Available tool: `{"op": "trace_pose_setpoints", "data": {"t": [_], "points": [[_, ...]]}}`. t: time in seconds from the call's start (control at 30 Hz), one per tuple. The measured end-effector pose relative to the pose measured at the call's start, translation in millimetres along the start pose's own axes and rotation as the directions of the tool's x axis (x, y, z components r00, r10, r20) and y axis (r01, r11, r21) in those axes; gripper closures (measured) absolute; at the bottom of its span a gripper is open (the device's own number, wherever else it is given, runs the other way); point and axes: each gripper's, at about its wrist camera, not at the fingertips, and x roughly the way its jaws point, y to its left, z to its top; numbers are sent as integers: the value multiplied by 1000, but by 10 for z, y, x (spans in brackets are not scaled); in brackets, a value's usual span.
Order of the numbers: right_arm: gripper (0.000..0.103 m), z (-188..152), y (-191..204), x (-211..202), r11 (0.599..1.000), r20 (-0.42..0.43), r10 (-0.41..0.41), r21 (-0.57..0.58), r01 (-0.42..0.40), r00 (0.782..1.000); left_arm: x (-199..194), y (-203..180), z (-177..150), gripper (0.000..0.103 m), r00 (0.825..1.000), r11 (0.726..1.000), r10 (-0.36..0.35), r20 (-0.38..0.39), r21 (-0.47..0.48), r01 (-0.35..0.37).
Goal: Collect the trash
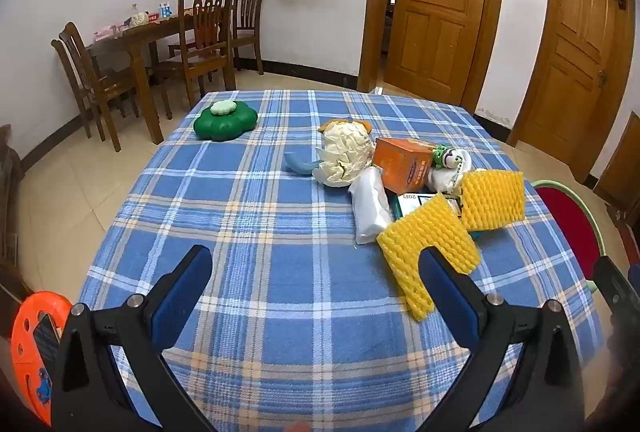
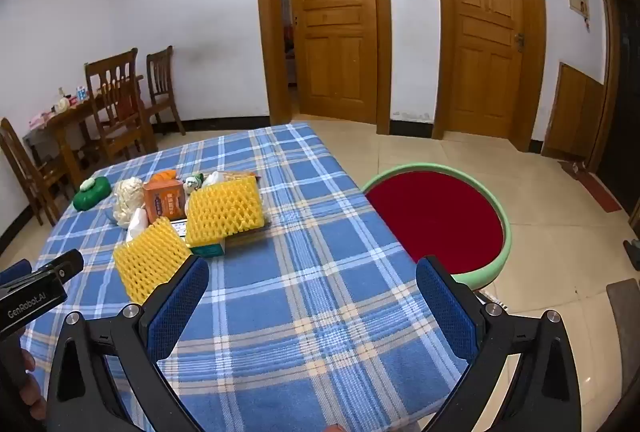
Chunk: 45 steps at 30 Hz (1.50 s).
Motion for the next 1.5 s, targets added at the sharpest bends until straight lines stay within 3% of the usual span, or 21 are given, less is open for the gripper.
{"op": "trace_pose_setpoints", "data": {"t": [1.5], "points": [[0,-16,-1,23,1000,-7,-8,-6,8,1000,2,4,0,2,1000,1000,-5,5,-2,5]]}}
